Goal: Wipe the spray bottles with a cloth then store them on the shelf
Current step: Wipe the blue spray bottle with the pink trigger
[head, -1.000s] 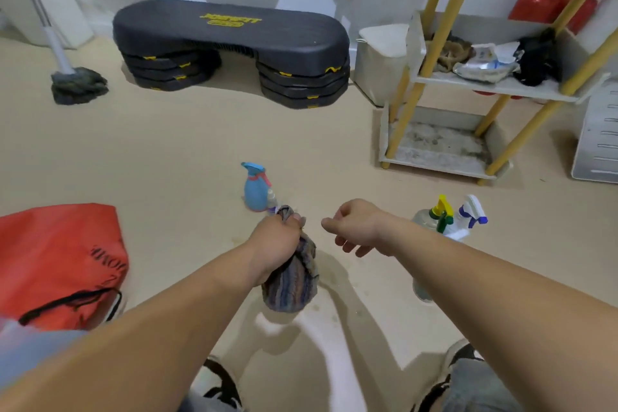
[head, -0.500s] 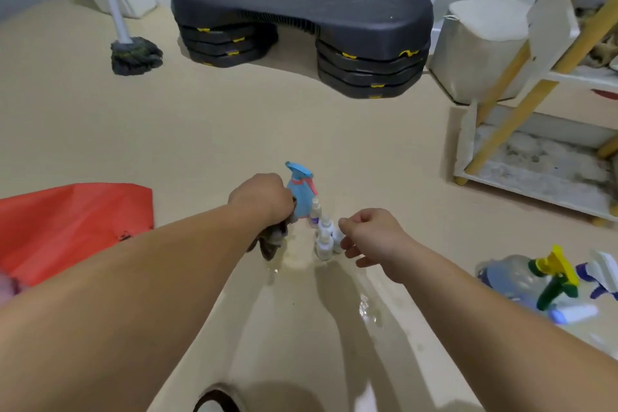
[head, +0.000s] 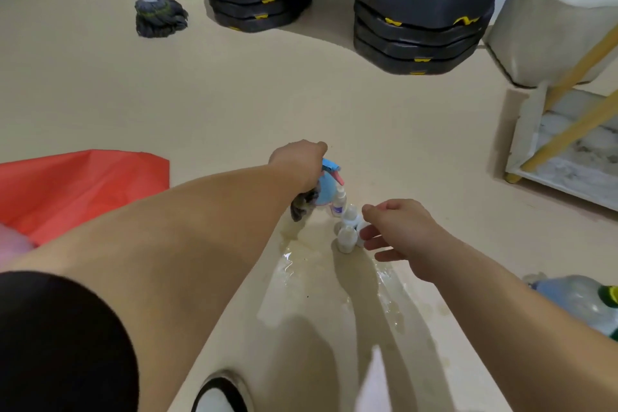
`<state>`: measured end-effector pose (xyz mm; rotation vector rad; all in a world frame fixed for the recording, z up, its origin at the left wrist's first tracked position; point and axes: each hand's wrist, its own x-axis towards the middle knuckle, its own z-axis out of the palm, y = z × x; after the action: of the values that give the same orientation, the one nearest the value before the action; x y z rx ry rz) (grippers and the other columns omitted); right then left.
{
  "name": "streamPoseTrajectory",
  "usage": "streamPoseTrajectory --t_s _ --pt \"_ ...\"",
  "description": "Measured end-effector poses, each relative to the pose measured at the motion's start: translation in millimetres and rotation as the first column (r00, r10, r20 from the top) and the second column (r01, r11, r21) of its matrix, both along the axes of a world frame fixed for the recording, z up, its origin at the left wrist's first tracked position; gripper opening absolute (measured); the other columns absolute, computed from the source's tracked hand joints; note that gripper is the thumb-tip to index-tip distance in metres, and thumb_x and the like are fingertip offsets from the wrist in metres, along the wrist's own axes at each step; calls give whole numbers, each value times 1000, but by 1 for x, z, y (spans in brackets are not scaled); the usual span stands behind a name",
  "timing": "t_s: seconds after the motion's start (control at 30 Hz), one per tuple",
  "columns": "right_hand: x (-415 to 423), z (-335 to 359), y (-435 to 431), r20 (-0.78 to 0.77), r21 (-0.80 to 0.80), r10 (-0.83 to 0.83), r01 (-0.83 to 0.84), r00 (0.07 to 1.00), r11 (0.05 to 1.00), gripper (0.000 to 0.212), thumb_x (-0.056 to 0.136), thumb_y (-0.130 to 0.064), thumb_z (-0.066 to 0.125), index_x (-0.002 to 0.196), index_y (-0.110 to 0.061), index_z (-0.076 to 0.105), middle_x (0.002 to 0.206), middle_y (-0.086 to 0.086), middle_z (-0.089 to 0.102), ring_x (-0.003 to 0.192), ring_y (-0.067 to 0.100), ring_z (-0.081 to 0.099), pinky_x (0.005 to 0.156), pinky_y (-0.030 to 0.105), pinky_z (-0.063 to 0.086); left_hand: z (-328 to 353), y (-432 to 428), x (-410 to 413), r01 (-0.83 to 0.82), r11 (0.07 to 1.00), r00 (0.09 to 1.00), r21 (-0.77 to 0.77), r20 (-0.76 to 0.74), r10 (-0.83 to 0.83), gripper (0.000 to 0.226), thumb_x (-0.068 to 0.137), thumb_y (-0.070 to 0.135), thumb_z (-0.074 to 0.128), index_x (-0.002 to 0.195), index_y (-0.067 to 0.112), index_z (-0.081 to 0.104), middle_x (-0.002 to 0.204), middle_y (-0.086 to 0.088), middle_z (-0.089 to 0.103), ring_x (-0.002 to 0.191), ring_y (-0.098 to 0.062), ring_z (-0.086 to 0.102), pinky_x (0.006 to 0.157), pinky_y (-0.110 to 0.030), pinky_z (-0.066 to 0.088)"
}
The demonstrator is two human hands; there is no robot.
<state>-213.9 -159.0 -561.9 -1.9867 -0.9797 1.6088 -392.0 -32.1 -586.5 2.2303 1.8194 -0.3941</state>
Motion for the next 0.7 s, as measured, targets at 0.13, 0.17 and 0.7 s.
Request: streamPoseTrajectory --t_s 0.13,0.17,0.7 --pt "1 0 -2 21 -17 7 -7 1000 1000 31 101 -32 59 110 -3 65 88 11 73 74 25 66 72 37 57 -4 -6 -9 31 997 999 75 -27 -29 21 107 37 51 113 17 52 80 3 44 81 -24 55 60 -33 36" --pt "0 0 -4 25 -25 16 -15 1000 1000 32 102 -32 59 111 -2 65 89 12 73 74 25 66 71 37 56 2 -6 -11 19 997 999 78 -27 -17 21 106 38 53 111 18 53 81 3 45 81 -24 56 61 -33 37" --pt "-7 154 -49 476 441 117 -351 872 826 28 88 -33 74 114 -24 68 107 -8 69 98 15 65 89 36 56 229 -140 23 -29 974 948 225 316 -45 34 76 45 75 66 18 58 66 2 58 64 -22 57 54 -28 35"
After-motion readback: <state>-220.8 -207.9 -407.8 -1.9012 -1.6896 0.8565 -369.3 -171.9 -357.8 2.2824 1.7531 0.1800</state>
